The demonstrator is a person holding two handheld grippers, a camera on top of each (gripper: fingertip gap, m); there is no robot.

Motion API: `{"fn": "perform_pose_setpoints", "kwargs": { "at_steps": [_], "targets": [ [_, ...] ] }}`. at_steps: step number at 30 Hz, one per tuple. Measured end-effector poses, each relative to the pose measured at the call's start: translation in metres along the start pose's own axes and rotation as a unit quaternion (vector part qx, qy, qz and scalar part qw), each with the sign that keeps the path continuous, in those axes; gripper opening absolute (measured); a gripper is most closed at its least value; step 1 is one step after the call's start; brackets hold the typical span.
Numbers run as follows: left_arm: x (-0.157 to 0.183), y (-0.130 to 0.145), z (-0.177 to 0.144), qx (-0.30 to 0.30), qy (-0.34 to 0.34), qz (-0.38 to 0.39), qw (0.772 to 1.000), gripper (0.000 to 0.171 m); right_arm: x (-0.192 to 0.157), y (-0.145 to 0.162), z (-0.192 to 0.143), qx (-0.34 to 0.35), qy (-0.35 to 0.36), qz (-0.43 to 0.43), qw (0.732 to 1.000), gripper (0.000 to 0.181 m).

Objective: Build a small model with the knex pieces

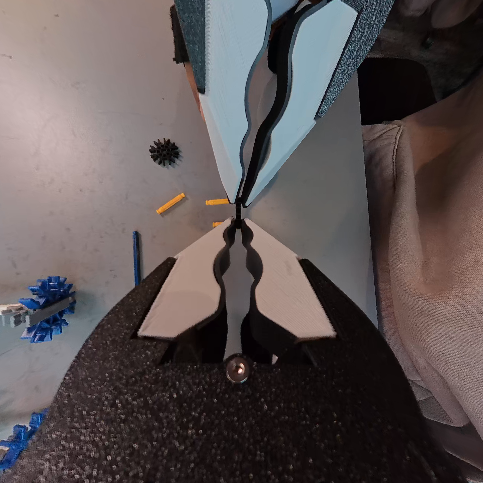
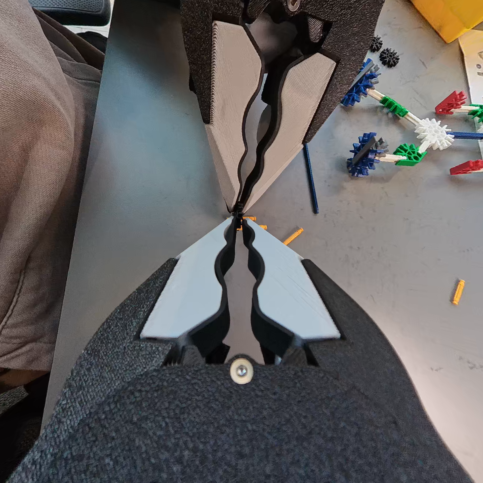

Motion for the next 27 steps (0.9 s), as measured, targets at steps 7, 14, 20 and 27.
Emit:
{"fn": "perform_pose_setpoints", "kwargs": {
  "at_steps": [7,14,20,27],
  "targets": [
    [-0.0001,0.0026,-0.0018,-0.001,-0.002,-0.004,1.0,0.002,-0.0001,0.0006,0.0033,0.0,-0.002,-0.002,1.0,0.002],
    [-0.0006,0.0054,0.0008,-0.008,-0.007,0.001,1.0,0.002,-0.0008,0.0037,0.0052,-0.007,0.0,-0.008,1.0,0.002],
    [0.001,0.0065,0.0022,-0.01,-0.006,0.002,1.0,0.002,-0.003,0.0044,0.0055,-0.011,-0.003,-0.011,1.0,0.002],
    [0.0015,0.0067,0.0025,-0.014,-0.012,0.008,1.0,0.002,-0.0033,0.0045,0.0056,-0.012,0.0,-0.017,1.0,0.002]
  ]
}}
Point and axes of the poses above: each gripper's, where its closed fingertips meet, z out along the fingers, y out of its underside, x = y × z across the jaws, the point moved 2 cm from there along -z, back along the fingers, and after that the axes turned 12 degrees about x, right-handed, at the moved point
